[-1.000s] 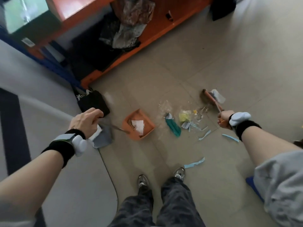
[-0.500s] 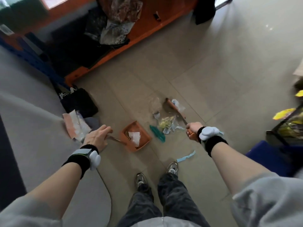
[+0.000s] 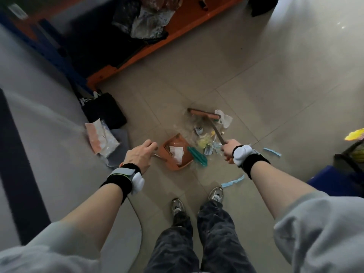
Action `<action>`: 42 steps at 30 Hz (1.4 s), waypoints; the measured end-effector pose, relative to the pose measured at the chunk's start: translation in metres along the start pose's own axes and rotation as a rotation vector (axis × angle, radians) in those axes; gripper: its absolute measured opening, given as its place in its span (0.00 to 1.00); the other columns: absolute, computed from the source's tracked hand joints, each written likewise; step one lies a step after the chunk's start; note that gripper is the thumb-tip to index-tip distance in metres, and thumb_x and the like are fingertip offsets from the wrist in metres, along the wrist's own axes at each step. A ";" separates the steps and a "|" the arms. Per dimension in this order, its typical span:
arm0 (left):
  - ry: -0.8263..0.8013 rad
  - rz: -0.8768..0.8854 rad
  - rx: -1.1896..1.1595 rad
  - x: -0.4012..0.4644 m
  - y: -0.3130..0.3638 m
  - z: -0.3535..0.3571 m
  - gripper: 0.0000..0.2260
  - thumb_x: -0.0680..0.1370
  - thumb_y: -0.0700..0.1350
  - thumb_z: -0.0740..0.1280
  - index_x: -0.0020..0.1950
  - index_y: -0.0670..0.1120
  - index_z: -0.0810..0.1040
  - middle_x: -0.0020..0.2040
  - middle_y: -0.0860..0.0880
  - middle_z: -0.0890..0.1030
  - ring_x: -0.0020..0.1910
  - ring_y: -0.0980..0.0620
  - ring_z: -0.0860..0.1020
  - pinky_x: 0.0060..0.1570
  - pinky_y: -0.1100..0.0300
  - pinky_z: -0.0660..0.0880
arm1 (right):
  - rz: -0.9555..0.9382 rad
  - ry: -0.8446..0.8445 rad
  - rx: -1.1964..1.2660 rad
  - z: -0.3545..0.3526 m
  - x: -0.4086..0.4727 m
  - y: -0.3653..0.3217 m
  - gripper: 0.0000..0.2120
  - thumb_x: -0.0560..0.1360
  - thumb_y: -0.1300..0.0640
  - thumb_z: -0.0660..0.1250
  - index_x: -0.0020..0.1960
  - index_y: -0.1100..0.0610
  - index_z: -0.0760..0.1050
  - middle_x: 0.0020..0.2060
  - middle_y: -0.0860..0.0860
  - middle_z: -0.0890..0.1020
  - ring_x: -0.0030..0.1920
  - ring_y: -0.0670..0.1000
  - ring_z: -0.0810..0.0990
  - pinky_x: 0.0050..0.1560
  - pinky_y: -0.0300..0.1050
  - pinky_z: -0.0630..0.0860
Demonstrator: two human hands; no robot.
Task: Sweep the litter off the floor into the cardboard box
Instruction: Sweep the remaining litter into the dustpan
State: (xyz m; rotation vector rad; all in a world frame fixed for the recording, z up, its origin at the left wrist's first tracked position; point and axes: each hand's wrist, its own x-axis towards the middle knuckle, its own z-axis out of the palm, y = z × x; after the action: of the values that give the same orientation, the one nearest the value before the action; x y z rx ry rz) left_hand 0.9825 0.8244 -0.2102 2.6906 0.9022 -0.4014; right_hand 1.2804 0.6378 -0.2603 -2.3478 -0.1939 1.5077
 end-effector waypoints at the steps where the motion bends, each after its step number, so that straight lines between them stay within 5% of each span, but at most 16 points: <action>1: -0.005 0.006 -0.001 0.002 0.001 0.001 0.10 0.77 0.43 0.63 0.55 0.55 0.67 0.53 0.52 0.70 0.41 0.43 0.78 0.29 0.53 0.72 | -0.014 -0.001 -0.103 0.002 -0.001 0.006 0.04 0.78 0.61 0.60 0.52 0.59 0.72 0.36 0.57 0.77 0.29 0.53 0.76 0.25 0.40 0.72; 6: -0.030 0.041 0.022 0.012 0.007 -0.006 0.12 0.76 0.41 0.64 0.56 0.54 0.68 0.54 0.52 0.70 0.43 0.42 0.78 0.30 0.53 0.70 | 0.016 0.007 -0.547 0.015 -0.016 0.049 0.18 0.76 0.61 0.62 0.66 0.61 0.72 0.59 0.60 0.80 0.57 0.60 0.80 0.55 0.51 0.79; 10: -0.049 0.078 0.017 0.026 0.018 -0.011 0.16 0.73 0.38 0.65 0.55 0.55 0.67 0.54 0.53 0.71 0.43 0.42 0.78 0.34 0.50 0.74 | 0.083 -0.010 -0.662 0.010 -0.019 0.107 0.20 0.68 0.59 0.67 0.61 0.57 0.75 0.50 0.57 0.83 0.49 0.60 0.82 0.50 0.51 0.81; 15: -0.079 0.196 0.060 0.054 0.053 -0.022 0.15 0.75 0.38 0.65 0.57 0.53 0.69 0.54 0.52 0.71 0.45 0.42 0.79 0.38 0.48 0.76 | 0.092 0.043 -0.359 -0.019 -0.089 0.111 0.11 0.76 0.61 0.63 0.56 0.53 0.76 0.37 0.54 0.76 0.34 0.56 0.74 0.35 0.41 0.73; 19: -0.125 0.307 0.120 0.074 0.095 -0.024 0.14 0.76 0.41 0.65 0.59 0.53 0.70 0.55 0.52 0.71 0.46 0.42 0.79 0.38 0.51 0.74 | 0.173 0.136 0.170 -0.040 -0.132 0.140 0.11 0.78 0.66 0.57 0.40 0.54 0.70 0.30 0.53 0.68 0.25 0.50 0.64 0.21 0.29 0.62; 27: -0.114 0.425 0.171 0.097 0.138 -0.016 0.13 0.76 0.40 0.64 0.57 0.54 0.69 0.53 0.52 0.70 0.43 0.43 0.79 0.33 0.53 0.72 | 0.239 0.327 0.652 -0.080 -0.137 0.191 0.09 0.77 0.67 0.54 0.48 0.56 0.70 0.31 0.55 0.65 0.25 0.49 0.62 0.25 0.36 0.64; 37: -0.130 0.442 0.171 0.123 0.174 -0.012 0.16 0.75 0.38 0.64 0.57 0.55 0.67 0.54 0.53 0.71 0.41 0.41 0.78 0.34 0.53 0.71 | 0.395 0.361 0.694 -0.114 -0.067 0.234 0.11 0.77 0.69 0.55 0.38 0.59 0.65 0.30 0.56 0.67 0.27 0.51 0.64 0.24 0.34 0.64; 42: -0.271 0.431 0.166 0.141 0.182 -0.014 0.27 0.75 0.41 0.65 0.70 0.56 0.60 0.58 0.48 0.76 0.51 0.40 0.78 0.48 0.48 0.76 | 0.345 0.208 0.645 -0.085 -0.067 0.221 0.12 0.79 0.61 0.59 0.37 0.56 0.67 0.35 0.56 0.76 0.29 0.52 0.75 0.29 0.40 0.73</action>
State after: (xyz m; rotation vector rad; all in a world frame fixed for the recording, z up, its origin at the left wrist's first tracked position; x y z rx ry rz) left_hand 1.2060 0.7659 -0.2147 2.7816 0.2119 -0.7409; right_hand 1.3130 0.3943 -0.2499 -2.0319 0.6789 1.1977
